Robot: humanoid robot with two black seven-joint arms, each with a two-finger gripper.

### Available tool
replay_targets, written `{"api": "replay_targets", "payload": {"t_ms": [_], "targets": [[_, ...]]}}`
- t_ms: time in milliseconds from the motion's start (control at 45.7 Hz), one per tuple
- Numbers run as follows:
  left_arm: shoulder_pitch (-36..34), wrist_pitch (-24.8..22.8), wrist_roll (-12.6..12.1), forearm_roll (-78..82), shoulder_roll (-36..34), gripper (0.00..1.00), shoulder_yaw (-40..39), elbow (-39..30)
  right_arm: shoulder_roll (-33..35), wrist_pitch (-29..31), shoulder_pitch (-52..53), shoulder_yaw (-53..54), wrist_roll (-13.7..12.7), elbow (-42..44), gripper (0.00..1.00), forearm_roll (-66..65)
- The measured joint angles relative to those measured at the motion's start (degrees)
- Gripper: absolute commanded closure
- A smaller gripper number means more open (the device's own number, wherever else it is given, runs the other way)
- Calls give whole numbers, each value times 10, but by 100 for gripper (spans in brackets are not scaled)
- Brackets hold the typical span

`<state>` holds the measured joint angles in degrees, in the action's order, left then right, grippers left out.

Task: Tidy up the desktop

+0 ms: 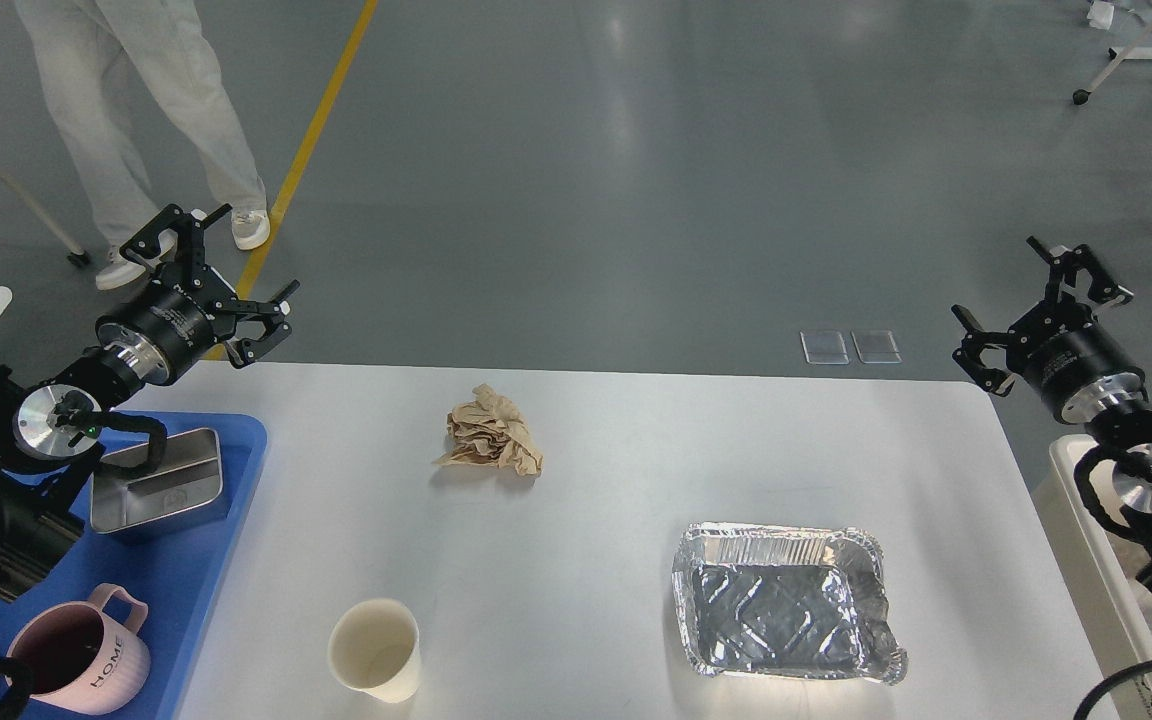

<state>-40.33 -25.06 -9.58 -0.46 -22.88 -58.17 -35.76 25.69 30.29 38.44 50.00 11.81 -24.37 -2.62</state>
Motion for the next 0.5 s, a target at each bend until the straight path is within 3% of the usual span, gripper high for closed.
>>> {"api": "replay_targets", "payload": {"t_ms": [197,504], "targets": [[6,4,-15,-2,-2,2,1,-14,3,7,0,-9,-2,-8,0,-11],[74,11,-19,-1,-22,2,5,-132,27,22,26,-116,-2,-63,0,-70]]}}
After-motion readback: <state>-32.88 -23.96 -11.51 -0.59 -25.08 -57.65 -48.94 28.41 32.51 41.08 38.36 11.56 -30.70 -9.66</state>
